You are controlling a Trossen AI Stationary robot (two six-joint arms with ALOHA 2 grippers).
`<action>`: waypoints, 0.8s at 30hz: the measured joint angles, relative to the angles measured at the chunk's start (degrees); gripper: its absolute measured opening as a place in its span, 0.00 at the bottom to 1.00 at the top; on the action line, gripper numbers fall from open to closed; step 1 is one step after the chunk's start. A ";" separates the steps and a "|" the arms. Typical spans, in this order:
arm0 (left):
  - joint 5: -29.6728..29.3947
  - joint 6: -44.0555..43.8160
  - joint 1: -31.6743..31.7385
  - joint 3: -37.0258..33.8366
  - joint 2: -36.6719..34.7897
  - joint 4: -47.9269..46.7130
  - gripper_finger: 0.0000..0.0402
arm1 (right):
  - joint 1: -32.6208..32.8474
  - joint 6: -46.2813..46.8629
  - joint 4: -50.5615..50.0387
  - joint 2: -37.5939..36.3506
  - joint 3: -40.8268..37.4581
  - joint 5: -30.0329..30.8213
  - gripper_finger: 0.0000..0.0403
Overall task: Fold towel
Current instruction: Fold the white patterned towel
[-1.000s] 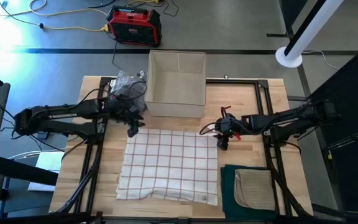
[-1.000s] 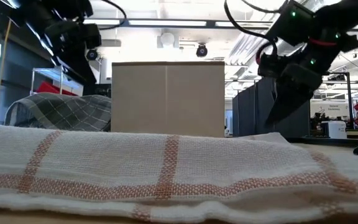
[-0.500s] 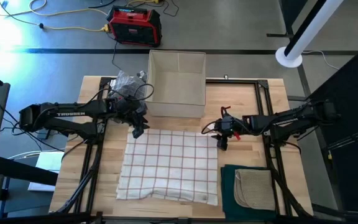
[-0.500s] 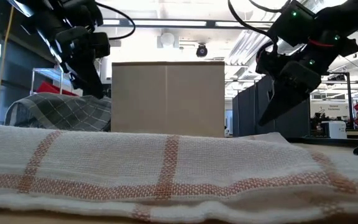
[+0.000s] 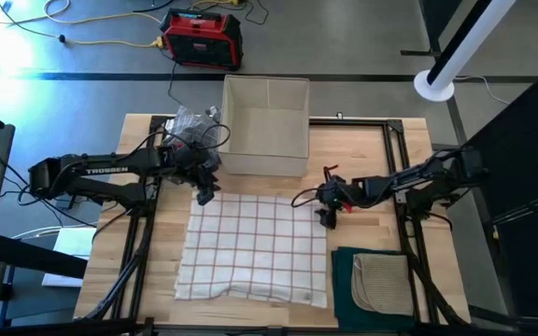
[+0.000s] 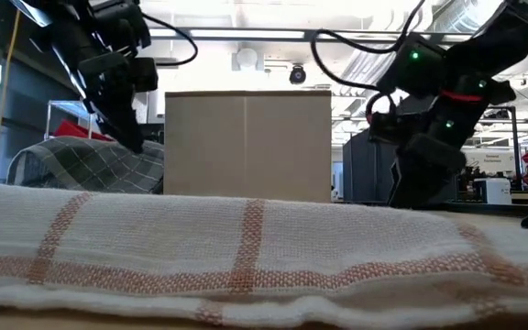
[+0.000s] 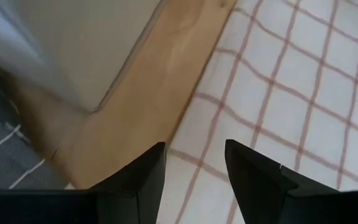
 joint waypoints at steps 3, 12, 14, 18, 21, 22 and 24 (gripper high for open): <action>-1.18 0.91 0.32 0.01 0.39 -2.47 0.39 | 0.42 0.37 -2.17 -0.16 0.15 0.68 0.43; -3.01 12.48 0.91 0.02 6.51 -5.00 0.40 | 1.20 -4.63 -15.29 -7.55 -0.17 -5.67 0.06; -4.70 15.56 0.89 0.02 7.73 -3.94 0.41 | 1.20 -5.49 -17.65 -8.98 -0.32 -5.86 0.07; -7.15 23.04 0.91 0.02 10.02 -1.92 0.46 | 1.20 -4.67 -18.51 -10.02 -0.32 -6.47 0.06; -9.69 26.91 0.89 0.02 11.95 -0.05 0.50 | 1.20 -3.41 -18.38 -10.04 -0.32 -6.95 0.04; -10.41 27.07 0.99 0.02 12.75 0.65 0.52 | 1.20 -3.01 -18.25 -10.04 -0.32 -7.09 0.03; -10.67 27.05 1.54 0.02 14.37 2.13 0.54 | 1.20 -2.69 -18.03 -10.04 -0.32 -7.11 0.02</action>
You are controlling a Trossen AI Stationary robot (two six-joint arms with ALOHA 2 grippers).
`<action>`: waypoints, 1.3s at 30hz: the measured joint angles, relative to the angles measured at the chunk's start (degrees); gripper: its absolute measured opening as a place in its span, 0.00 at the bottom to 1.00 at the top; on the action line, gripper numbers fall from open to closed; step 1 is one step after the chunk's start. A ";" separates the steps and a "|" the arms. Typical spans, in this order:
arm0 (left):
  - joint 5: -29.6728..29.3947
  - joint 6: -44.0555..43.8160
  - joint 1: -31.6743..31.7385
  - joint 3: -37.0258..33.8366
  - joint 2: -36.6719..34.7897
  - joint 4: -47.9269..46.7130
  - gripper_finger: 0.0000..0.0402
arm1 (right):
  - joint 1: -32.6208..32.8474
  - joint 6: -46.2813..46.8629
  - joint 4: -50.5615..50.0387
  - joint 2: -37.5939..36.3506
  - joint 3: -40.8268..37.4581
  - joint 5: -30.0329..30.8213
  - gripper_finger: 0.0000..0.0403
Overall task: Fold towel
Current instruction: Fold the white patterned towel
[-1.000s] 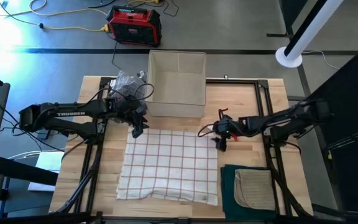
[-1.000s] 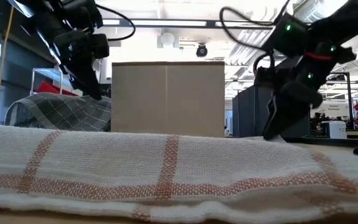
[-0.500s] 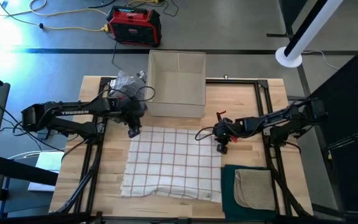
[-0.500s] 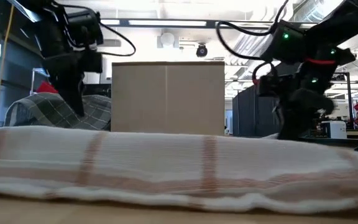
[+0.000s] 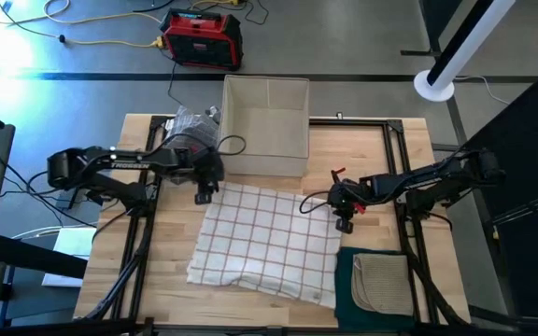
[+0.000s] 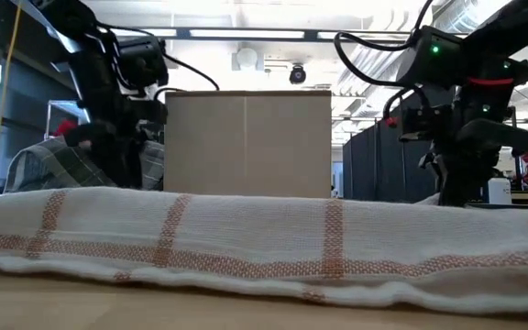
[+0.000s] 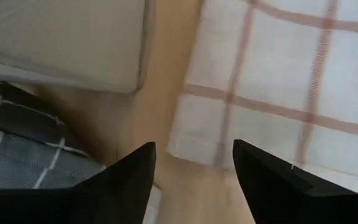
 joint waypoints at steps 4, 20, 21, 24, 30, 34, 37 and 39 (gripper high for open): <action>1.47 -0.17 1.02 0.09 3.81 3.32 0.54 | 0.00 0.18 0.22 -0.02 0.00 0.00 0.02; 4.79 -5.19 2.97 0.20 9.68 0.80 0.21 | 0.00 0.75 0.50 -0.09 0.09 0.80 0.02; 4.77 -5.22 2.97 0.16 9.38 0.43 0.14 | 0.00 0.80 0.55 -0.11 0.10 0.90 0.02; 4.00 -7.03 3.03 0.31 8.34 -2.18 0.03 | -0.18 2.15 0.61 -0.79 0.11 0.99 0.02; 0.40 -9.73 3.61 5.70 6.83 -13.98 0.05 | -0.24 3.21 -2.83 -6.05 3.31 5.44 0.02; -4.81 -9.69 3.66 11.69 5.26 -20.29 0.04 | -0.24 -0.09 -8.25 -8.79 8.91 9.15 0.02; -7.13 -9.17 3.67 16.94 3.56 -25.30 0.04 | -0.26 -1.39 -14.66 -9.55 13.85 12.48 0.02; -7.10 -6.67 3.52 19.82 2.02 -30.22 0.04 | -0.25 -1.39 -19.24 -9.58 17.30 13.21 0.02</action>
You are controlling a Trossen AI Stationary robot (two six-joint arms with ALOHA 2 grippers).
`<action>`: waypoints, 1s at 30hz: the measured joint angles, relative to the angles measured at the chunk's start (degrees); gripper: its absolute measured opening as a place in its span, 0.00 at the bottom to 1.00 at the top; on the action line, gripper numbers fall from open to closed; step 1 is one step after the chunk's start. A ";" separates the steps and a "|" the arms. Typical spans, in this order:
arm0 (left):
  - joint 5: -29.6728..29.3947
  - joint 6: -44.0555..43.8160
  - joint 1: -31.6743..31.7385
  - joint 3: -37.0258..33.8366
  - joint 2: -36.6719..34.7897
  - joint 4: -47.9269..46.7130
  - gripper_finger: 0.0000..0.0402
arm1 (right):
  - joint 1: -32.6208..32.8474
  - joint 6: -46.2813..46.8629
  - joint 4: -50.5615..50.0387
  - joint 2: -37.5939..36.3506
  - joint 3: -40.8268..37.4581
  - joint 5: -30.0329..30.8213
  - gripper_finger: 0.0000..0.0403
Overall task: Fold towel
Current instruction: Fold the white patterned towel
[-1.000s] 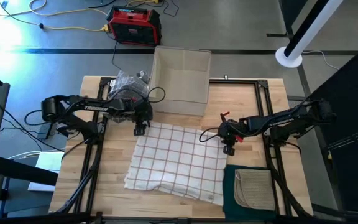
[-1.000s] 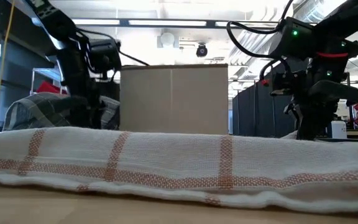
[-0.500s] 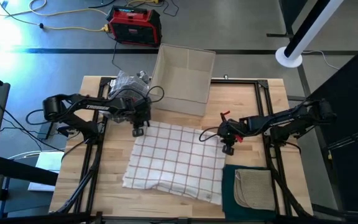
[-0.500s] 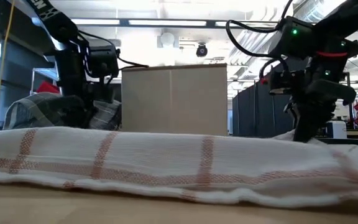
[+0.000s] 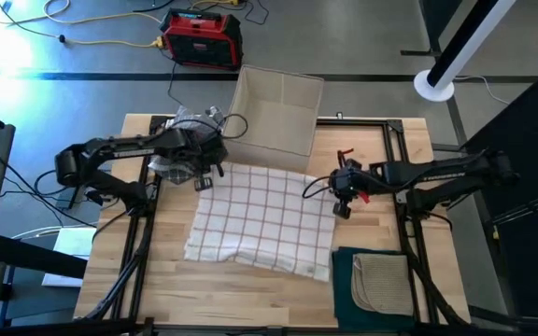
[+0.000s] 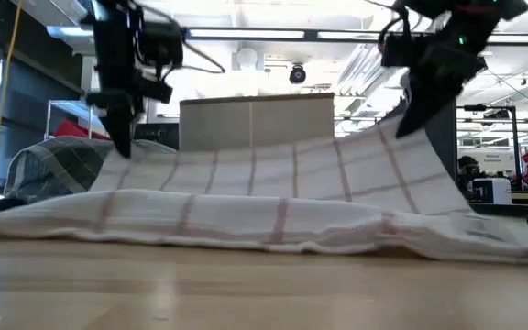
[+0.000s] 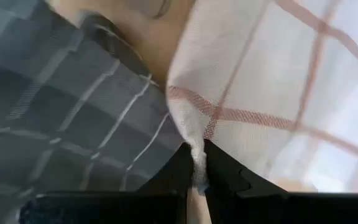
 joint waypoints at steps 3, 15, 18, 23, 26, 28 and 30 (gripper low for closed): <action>1.18 1.81 -0.66 2.66 -3.16 -6.30 0.04 | 1.17 -0.01 -4.81 0.07 4.10 -0.72 0.02; 12.24 -9.62 -13.76 -6.58 -13.40 -6.44 0.04 | 13.40 5.96 -3.33 5.61 4.13 -10.50 0.02; 13.58 -14.02 -17.65 -9.24 -13.29 -3.58 0.04 | 15.13 6.03 -1.25 9.21 4.03 -11.00 0.02; 14.99 -18.34 -23.23 -12.10 -12.26 0.94 0.04 | 17.50 6.07 2.30 14.88 4.08 -10.86 0.02; 10.02 -18.50 -26.60 -12.10 -12.07 1.14 0.04 | 20.17 5.80 1.89 16.48 5.38 -1.10 0.02; 9.15 -17.73 -28.49 -11.73 -12.11 1.16 0.04 | 21.57 3.77 1.73 16.66 6.15 2.31 0.02; 11.19 -16.66 -30.02 -11.08 -12.11 1.20 0.04 | 22.16 1.63 1.73 16.62 6.95 1.04 0.02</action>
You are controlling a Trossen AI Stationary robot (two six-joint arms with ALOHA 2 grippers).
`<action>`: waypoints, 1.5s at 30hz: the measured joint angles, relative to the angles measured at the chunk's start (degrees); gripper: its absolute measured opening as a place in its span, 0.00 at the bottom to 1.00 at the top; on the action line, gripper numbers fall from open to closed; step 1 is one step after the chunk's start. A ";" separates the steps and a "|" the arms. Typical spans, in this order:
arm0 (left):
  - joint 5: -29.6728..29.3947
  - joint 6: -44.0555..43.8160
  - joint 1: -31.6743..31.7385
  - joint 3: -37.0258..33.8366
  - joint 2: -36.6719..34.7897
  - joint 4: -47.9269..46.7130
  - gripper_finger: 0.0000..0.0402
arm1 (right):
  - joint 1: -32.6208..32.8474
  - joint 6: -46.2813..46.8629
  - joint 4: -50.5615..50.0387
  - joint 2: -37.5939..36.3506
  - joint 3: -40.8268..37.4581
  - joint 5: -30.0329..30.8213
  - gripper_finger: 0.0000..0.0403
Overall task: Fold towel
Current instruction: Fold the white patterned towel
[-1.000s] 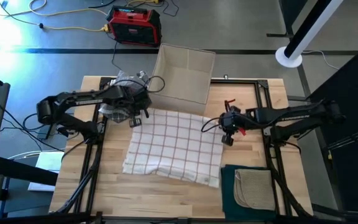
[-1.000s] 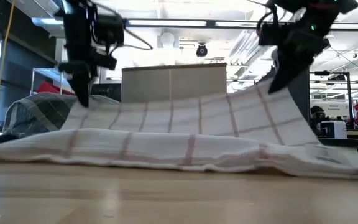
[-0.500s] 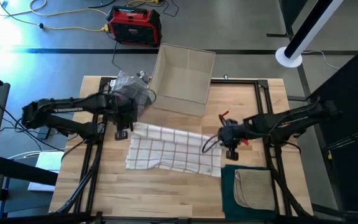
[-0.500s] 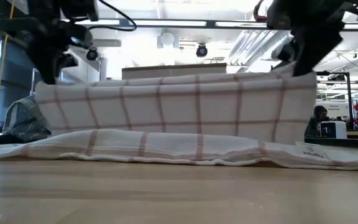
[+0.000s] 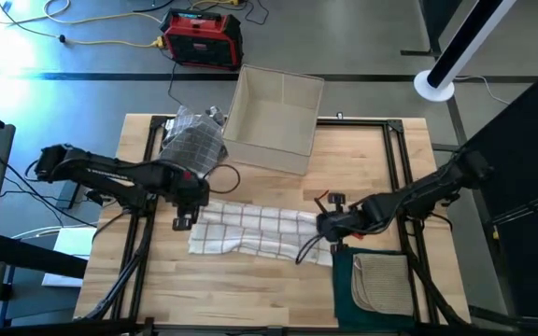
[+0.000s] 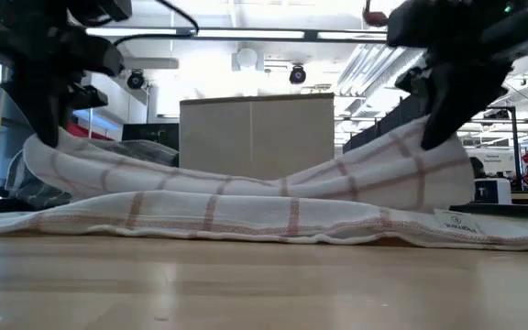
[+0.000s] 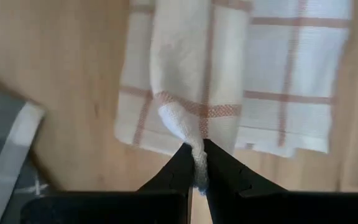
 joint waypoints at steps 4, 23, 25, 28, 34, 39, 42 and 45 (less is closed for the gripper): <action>4.49 0.25 -2.60 1.22 -0.10 0.26 0.04 | 1.02 0.83 -0.10 -0.46 1.27 -1.84 0.02; 20.19 -11.39 -7.40 -3.10 -0.23 3.44 0.28 | 2.34 5.66 -0.63 6.37 1.48 -23.92 0.33; 23.46 -12.11 -7.38 -3.10 -0.24 4.53 0.29 | 2.35 6.33 -0.74 5.93 1.48 -24.89 0.33; 27.55 -12.40 -7.40 -3.08 -0.24 5.90 0.30 | 2.27 7.18 -1.76 5.52 1.48 -28.19 0.32; 19.73 -12.95 -7.16 -1.44 -0.24 6.10 0.28 | 0.45 14.77 -5.84 2.23 1.48 -27.58 0.30; 12.96 -12.02 -6.38 -1.54 -0.09 13.87 0.25 | -3.45 25.54 -0.82 -0.39 1.48 -23.71 0.28; 16.98 -7.45 -5.16 -5.11 0.07 20.32 0.22 | -6.12 24.92 3.07 0.48 0.42 -25.80 0.26; 19.38 -8.26 -2.82 -9.49 0.11 24.59 0.18 | -8.75 25.79 7.00 1.96 -3.08 -27.19 0.23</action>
